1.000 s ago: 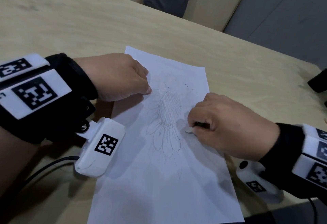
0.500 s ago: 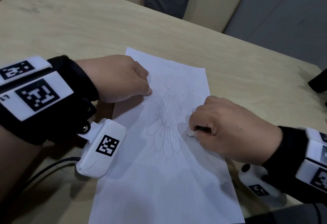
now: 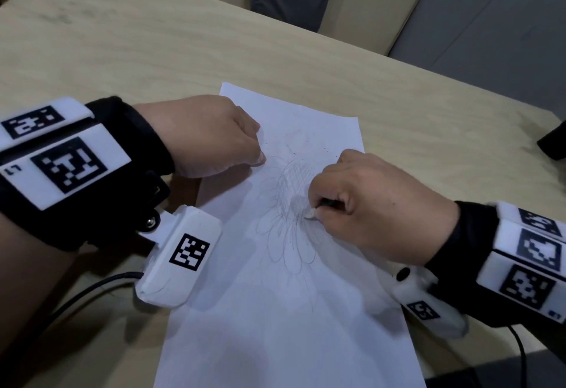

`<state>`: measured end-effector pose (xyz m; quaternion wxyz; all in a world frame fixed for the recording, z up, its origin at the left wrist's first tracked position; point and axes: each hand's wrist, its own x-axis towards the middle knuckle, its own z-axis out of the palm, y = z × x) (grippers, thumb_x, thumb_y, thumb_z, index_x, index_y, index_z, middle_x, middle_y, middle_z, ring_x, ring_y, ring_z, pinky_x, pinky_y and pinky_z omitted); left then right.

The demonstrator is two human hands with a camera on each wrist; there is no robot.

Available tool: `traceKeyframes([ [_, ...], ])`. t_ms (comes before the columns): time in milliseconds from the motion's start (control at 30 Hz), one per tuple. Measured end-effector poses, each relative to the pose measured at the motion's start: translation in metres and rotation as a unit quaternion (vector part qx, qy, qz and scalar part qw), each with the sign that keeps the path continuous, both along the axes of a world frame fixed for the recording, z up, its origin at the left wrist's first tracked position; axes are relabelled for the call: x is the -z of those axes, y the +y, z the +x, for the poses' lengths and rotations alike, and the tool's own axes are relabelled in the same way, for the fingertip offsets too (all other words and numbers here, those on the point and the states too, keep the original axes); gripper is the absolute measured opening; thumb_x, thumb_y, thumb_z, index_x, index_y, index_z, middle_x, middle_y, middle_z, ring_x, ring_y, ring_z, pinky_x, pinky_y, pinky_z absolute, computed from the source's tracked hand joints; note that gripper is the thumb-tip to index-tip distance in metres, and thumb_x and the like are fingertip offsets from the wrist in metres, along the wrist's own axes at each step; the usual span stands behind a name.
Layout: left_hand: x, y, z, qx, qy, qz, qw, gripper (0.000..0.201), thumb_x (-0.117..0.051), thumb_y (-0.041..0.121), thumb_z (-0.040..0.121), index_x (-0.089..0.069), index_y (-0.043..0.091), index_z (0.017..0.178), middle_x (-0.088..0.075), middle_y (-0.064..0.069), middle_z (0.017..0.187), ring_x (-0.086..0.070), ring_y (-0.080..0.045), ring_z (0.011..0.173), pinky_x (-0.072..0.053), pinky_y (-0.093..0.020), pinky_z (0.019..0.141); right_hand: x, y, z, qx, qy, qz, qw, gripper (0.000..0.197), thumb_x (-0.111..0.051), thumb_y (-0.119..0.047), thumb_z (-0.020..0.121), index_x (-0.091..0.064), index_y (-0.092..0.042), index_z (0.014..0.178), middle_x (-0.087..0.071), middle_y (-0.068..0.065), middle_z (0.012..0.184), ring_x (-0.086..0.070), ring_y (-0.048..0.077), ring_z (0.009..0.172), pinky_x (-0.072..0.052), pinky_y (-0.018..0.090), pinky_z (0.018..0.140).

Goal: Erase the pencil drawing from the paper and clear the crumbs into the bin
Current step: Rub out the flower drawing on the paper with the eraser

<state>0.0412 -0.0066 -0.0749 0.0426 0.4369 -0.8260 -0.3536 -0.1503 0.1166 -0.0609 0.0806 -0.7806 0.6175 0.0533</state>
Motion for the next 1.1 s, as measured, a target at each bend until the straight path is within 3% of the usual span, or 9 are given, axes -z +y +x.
traceKeyframes([
  [100, 0.0, 0.0, 0.0, -0.007, 0.007, 0.007, 1.0, 0.036, -0.067, 0.04, 0.084, -0.061, 0.019, 0.056, -0.067, 0.02, 0.108, -0.056, -0.013, 0.122, -0.042, -0.043, 0.106, -0.002, 0.007, -0.003, -0.004, 0.0, 0.02, 1.0, 0.014, -0.045, -0.019, 0.077, -0.057, -0.02, 0.071, -0.057, -0.008, 0.063, -0.047, 0.018, 0.073, -0.047, 0.04, 0.066],
  [200, 0.0, 0.001, 0.001, 0.007, 0.009, 0.005, 1.0, 0.03, -0.06, 0.05, 0.069, -0.061, 0.024, 0.055, -0.072, 0.003, 0.106, -0.058, -0.02, 0.123, -0.045, -0.049, 0.103, -0.003, 0.013, -0.002, -0.01, -0.007, 0.047, 0.999, 0.014, -0.046, -0.019, 0.077, -0.059, -0.022, 0.073, -0.058, -0.009, 0.065, -0.05, 0.017, 0.077, -0.047, 0.037, 0.067],
  [367, 0.0, 0.0, 0.0, -0.006, 0.0, 0.012, 1.0, 0.038, -0.067, 0.047, 0.079, -0.07, 0.01, 0.075, -0.067, 0.016, 0.114, -0.057, -0.016, 0.121, -0.042, -0.044, 0.106, 0.002, 0.003, -0.001, -0.009, -0.001, 0.001, 1.0, 0.015, -0.045, -0.021, 0.077, -0.059, -0.021, 0.072, -0.058, -0.007, 0.065, -0.047, 0.019, 0.073, -0.047, 0.041, 0.067],
  [500, 0.0, 0.001, 0.002, 0.001, 0.009, 0.016, 1.0, 0.022, -0.066, 0.044, 0.082, -0.071, 0.028, 0.067, -0.068, 0.016, 0.118, -0.056, -0.013, 0.123, -0.043, -0.044, 0.105, 0.0, 0.013, -0.002, -0.028, -0.012, 0.036, 0.999, 0.013, -0.047, -0.018, 0.076, -0.058, -0.021, 0.07, -0.056, -0.008, 0.063, -0.049, 0.019, 0.074, -0.047, 0.039, 0.065],
  [567, 0.0, 0.0, 0.002, -0.004, 0.008, 0.022, 1.0, 0.024, -0.067, 0.042, 0.083, -0.073, 0.026, 0.067, -0.065, 0.018, 0.121, -0.056, -0.013, 0.122, -0.042, -0.043, 0.106, 0.001, 0.01, 0.0, -0.026, -0.006, 0.022, 0.999, 0.014, -0.046, -0.017, 0.075, -0.058, -0.021, 0.07, -0.056, -0.008, 0.063, -0.047, 0.02, 0.072, -0.047, 0.041, 0.065],
  [667, 0.001, -0.001, 0.0, -0.008, 0.0, 0.019, 1.0, 0.035, -0.066, 0.047, 0.079, -0.075, 0.013, 0.084, -0.066, 0.009, 0.121, -0.058, -0.018, 0.12, -0.043, -0.046, 0.105, 0.004, 0.003, 0.001, -0.019, 0.008, -0.004, 1.0, 0.013, -0.046, -0.017, 0.075, -0.057, -0.02, 0.07, -0.055, -0.007, 0.062, -0.045, 0.021, 0.071, -0.047, 0.042, 0.064],
  [800, -0.001, 0.002, 0.002, -0.007, 0.004, 0.02, 1.0, 0.044, -0.054, 0.052, 0.063, -0.073, 0.016, 0.081, -0.069, -0.001, 0.117, -0.059, -0.02, 0.12, -0.045, -0.049, 0.103, 0.0, 0.013, -0.002, -0.032, -0.004, 0.035, 0.999, 0.013, -0.047, -0.017, 0.075, -0.057, -0.021, 0.069, -0.054, -0.007, 0.062, -0.048, 0.021, 0.074, -0.047, 0.041, 0.065],
  [967, -0.004, 0.005, 0.004, -0.004, 0.004, 0.017, 1.0, 0.043, -0.053, 0.051, 0.062, -0.07, 0.016, 0.08, -0.068, -0.006, 0.12, -0.06, -0.023, 0.119, -0.045, -0.051, 0.103, 0.004, 0.005, 0.002, -0.015, 0.025, -0.009, 1.0, 0.014, -0.044, -0.018, 0.076, -0.057, -0.02, 0.072, -0.057, -0.006, 0.065, -0.045, 0.023, 0.074, -0.046, 0.042, 0.066],
  [1100, -0.004, 0.005, 0.004, -0.005, 0.005, 0.019, 1.0, 0.043, -0.053, 0.051, 0.062, -0.07, 0.016, 0.077, -0.068, -0.005, 0.12, -0.06, -0.023, 0.119, -0.046, -0.051, 0.102, 0.002, 0.017, -0.003, -0.035, 0.009, 0.027, 0.999, 0.011, -0.047, -0.017, 0.076, -0.056, -0.022, 0.07, -0.054, -0.008, 0.062, -0.048, 0.02, 0.073, -0.048, 0.041, 0.065],
])
